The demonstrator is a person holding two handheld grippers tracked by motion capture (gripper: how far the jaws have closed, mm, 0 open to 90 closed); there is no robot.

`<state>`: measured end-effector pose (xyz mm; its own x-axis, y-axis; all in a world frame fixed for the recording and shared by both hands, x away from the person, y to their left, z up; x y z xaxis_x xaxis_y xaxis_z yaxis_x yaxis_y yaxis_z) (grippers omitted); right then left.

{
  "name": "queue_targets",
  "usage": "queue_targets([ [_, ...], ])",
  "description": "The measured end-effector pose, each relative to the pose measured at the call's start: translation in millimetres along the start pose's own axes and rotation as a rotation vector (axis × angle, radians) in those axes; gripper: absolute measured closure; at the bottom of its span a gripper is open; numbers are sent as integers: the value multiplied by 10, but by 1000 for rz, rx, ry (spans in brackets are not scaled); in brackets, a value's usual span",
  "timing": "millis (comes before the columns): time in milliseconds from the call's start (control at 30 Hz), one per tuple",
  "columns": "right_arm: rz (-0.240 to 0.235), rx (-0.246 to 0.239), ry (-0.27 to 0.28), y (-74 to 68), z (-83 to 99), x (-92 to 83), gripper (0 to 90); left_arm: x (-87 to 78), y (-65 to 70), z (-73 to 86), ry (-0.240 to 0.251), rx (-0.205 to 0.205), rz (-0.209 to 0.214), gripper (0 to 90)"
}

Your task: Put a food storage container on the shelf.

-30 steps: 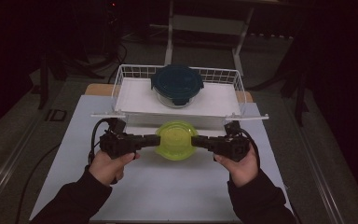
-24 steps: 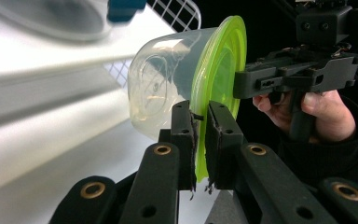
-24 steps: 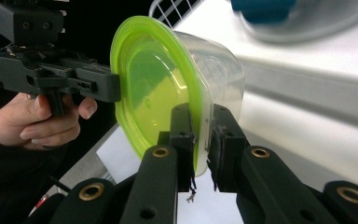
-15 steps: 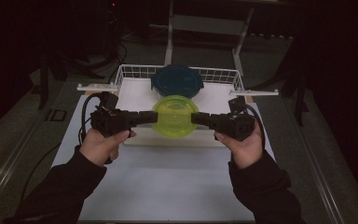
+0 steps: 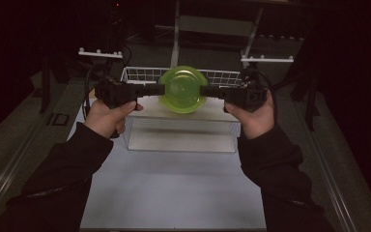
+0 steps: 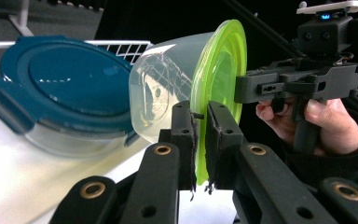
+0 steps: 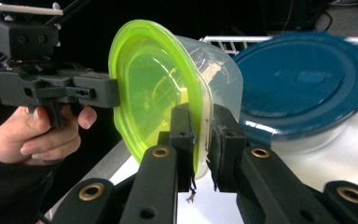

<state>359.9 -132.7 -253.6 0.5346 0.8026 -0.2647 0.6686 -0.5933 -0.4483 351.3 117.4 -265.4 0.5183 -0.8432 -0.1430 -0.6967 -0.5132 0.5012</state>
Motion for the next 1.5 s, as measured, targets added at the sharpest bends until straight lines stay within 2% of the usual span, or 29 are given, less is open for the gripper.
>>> queue_targets([
  [100,8,9,-2,34,-68,22,808,53,-48,-49,7,-12,8,818],
  [167,27,27,-5,99,-140,62,808,125,-119,-108,6,-35,2,817],
  [267,44,45,-10,164,-183,103,808,190,-196,-146,-4,-39,12,814],
  [367,47,58,-18,208,-193,129,808,225,-228,-149,-9,-46,7,810],
  [467,57,92,-27,291,-196,182,808,279,-300,-140,-11,-67,-6,809],
  [600,66,105,-39,344,-198,233,805,320,-360,-128,-13,-82,-22,800],
  [833,74,115,-49,390,-227,286,803,376,-423,-139,-16,-89,-36,775],
  [933,93,126,-54,444,-259,323,803,437,-473,-145,-5,-101,-46,776],
  [1100,110,137,-47,498,-291,340,800,491,-504,-141,6,-106,-50,773],
  [1200,113,156,-43,550,-311,365,797,516,-528,-142,16,-126,-50,772],
  [1367,122,158,-33,586,-341,399,794,537,-542,-161,17,-119,-58,766],
  [1500,129,174,-19,634,-365,429,792,565,-558,-173,23,-131,-63,758],
])
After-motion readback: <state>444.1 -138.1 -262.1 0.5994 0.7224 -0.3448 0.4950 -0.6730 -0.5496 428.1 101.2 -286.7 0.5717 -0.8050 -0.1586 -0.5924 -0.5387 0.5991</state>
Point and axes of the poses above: each handheld gripper's, and its own axes: x roughly forward along the jaws, z roughly out of its underside, y roughly to its right, the point moved 4 cm from there along x, roughly forward along the jaws, and after that the axes turned 10 degrees about y, right-handed, at the moved point
